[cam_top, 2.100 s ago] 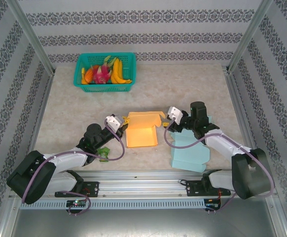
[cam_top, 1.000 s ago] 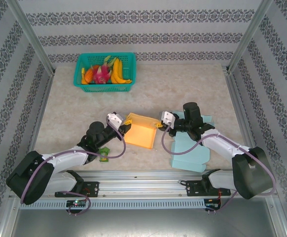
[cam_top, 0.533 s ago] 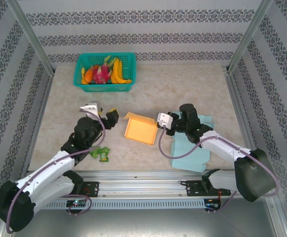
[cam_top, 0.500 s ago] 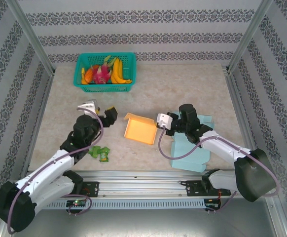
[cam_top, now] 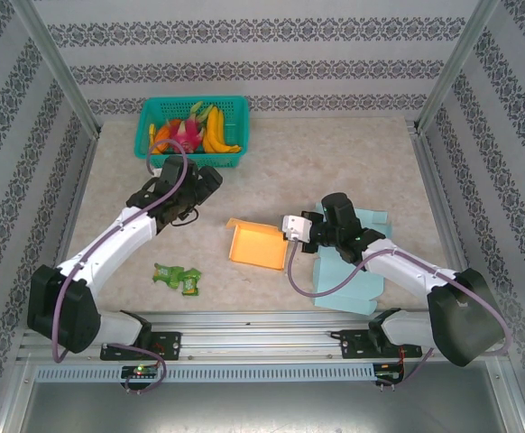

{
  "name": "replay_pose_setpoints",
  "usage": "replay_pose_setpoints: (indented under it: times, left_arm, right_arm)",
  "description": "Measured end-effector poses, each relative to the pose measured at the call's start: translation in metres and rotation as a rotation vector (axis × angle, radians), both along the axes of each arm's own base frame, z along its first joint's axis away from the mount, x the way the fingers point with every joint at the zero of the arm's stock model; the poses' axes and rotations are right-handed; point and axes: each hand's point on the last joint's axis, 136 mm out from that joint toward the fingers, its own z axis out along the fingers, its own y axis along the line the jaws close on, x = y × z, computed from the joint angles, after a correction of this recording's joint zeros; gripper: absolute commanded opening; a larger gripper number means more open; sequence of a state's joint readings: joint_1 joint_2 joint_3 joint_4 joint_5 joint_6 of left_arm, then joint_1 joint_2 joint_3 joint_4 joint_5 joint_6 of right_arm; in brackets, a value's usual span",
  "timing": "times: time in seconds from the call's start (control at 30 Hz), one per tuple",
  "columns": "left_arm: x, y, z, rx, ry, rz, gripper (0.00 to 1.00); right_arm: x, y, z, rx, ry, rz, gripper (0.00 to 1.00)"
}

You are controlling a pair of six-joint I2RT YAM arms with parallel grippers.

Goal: Fold the paper box

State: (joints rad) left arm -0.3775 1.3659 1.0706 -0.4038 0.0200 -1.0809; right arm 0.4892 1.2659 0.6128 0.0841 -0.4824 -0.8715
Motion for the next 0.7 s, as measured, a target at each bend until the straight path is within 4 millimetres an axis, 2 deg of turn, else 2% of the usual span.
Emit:
replay_pose_setpoints:
  times: [0.2, 0.37, 0.7]
  left_arm:
    - [-0.022, -0.023, -0.024, 0.0, 0.115, -0.03, 0.99]
    - [-0.029, -0.04, -0.037, 0.019, 0.162, -0.062, 0.97]
    - [-0.023, -0.065, -0.037, 0.039, 0.17, -0.086, 0.91]
  right_arm:
    - [0.001, -0.001, -0.001, -0.007, 0.002, -0.006, 0.03]
    - [0.0, -0.001, -0.002, -0.011, 0.0, -0.008, 0.03]
    - [0.0, 0.0, -0.002, -0.012, 0.0, -0.005, 0.03]
